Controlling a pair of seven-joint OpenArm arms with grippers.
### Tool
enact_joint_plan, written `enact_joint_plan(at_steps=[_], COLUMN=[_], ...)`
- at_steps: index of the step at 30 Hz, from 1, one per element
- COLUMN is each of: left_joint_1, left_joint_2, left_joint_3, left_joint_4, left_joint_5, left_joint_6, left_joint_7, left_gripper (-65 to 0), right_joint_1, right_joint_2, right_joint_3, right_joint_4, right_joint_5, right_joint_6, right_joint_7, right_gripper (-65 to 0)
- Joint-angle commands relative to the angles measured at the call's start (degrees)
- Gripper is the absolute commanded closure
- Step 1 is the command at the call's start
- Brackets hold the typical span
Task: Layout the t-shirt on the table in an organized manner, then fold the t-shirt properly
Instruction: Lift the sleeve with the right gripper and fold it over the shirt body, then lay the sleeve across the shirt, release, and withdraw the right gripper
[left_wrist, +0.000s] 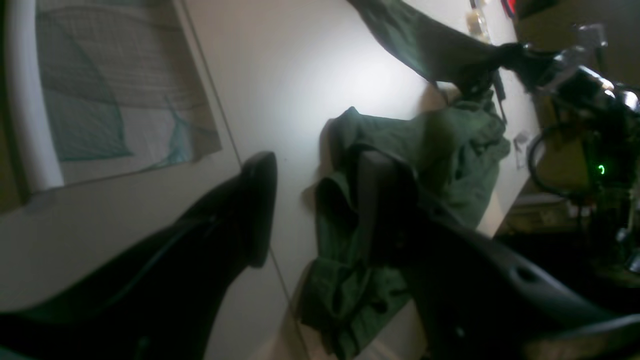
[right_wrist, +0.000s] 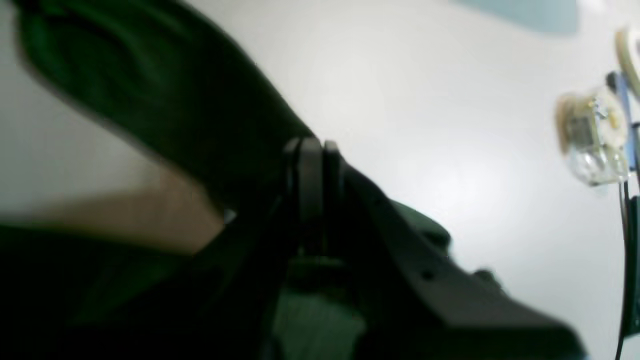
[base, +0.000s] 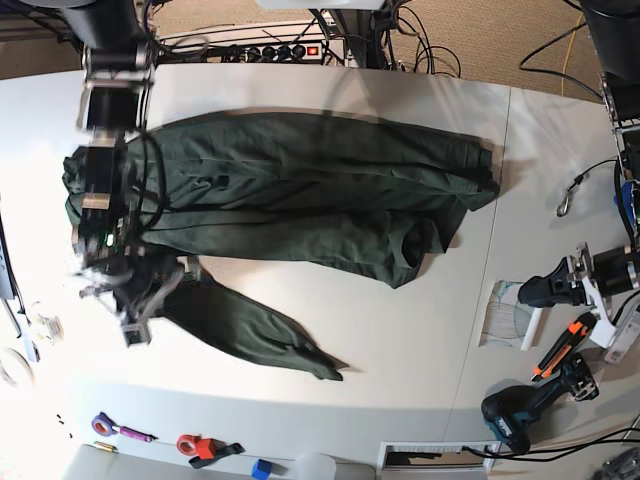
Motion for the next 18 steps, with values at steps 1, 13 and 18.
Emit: enact_joint_plan(at_steps=[1, 13, 18], left_joint_1=[-1.53, -1.55, -1.55], left_joint_2=[-1.22, -1.2, -1.2], left_joint_3=[-0.39, -0.39, -0.39], left_joint_4=[0.7, 0.7, 0.7], left_joint_5=[-1.45, -1.45, -1.45], left_joint_6=[-0.28, -0.28, -0.28], left_joint_7=[-0.92, -0.92, -1.01], left_gripper=[-28.2, -28.2, -28.2], right_joint_1=[-0.76, -20.85, -25.11], right_joint_2=[0.57, 0.55, -0.72], right_joint_3=[0.26, 0.24, 0.2], right_joint_4=[3.32, 25.79, 26.51], right_joint_5=[0.33, 14.23, 17.09], right_joint_6=[-0.13, 2.08, 2.51], right_joint_7=[0.09, -4.68, -4.57], right_gripper=[0.0, 0.0, 0.0])
